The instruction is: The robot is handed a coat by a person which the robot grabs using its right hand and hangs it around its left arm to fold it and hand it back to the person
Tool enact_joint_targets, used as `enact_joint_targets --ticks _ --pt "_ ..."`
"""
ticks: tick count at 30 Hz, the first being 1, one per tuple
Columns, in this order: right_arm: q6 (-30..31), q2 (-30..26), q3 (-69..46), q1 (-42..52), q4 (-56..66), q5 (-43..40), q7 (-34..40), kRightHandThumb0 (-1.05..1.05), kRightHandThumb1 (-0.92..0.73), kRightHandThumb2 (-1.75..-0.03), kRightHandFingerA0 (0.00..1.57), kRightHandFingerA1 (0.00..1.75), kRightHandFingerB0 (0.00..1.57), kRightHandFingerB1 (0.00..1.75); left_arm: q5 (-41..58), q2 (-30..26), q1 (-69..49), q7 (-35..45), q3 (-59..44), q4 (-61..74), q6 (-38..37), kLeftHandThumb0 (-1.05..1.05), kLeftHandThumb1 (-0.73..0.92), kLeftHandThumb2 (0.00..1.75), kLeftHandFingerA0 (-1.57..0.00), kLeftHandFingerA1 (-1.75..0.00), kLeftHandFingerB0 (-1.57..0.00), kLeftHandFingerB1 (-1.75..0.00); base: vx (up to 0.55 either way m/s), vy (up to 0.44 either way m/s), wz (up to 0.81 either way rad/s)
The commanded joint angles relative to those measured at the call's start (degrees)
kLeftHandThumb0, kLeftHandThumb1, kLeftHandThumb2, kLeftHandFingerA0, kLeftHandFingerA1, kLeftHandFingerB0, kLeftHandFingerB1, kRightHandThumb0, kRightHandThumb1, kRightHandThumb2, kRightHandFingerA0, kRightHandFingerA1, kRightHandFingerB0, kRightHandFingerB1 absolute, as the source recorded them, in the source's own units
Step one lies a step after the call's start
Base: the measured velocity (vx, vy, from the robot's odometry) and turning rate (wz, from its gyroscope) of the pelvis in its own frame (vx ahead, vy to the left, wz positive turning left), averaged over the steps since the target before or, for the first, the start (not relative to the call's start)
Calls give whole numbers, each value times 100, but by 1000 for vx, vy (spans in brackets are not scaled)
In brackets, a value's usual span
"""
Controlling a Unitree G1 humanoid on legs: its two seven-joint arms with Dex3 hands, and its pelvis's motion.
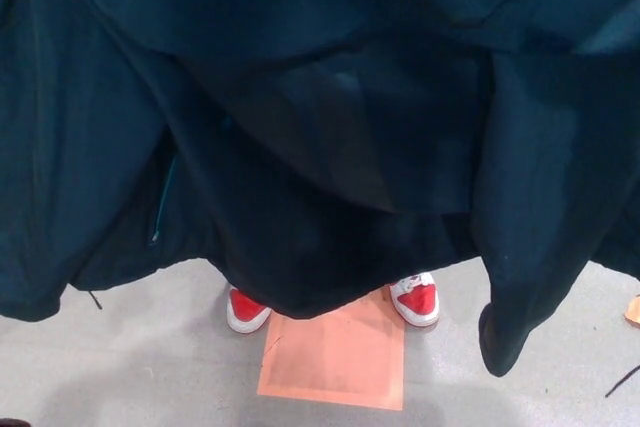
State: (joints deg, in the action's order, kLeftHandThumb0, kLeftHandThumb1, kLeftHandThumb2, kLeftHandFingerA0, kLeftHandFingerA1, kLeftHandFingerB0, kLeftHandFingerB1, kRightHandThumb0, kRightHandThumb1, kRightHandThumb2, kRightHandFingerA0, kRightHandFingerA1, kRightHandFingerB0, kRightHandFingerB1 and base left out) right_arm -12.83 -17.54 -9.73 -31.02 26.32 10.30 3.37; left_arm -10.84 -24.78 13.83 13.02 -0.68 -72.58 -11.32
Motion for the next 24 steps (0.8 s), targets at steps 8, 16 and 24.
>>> enact_joint_targets --ticks 8,16,24 --pt "498 -717 546 -1436 501 -143 -933 -90 -64 -101 10 18 9 17 231 -161 24 316 -150 1 -148 -62 92 69 -23 -31 -21 -31 0 0 0" --pt "2054 -1311 1095 -2152 618 -1099 -2359 -90 -60 -107 0 12 0 10 185 -144 197 343 -129 -35 -65 -64 92 69 -24 -31 -25 -32 0 0 0" --pt "2888 -1580 2259 -3030 -978 -1167 -3971 -86 -65 -102 0 19 0 17 185 -154 144 505 -126 -50 -210 -63 92 69 -19 -32 -21 -32 0 0 0"
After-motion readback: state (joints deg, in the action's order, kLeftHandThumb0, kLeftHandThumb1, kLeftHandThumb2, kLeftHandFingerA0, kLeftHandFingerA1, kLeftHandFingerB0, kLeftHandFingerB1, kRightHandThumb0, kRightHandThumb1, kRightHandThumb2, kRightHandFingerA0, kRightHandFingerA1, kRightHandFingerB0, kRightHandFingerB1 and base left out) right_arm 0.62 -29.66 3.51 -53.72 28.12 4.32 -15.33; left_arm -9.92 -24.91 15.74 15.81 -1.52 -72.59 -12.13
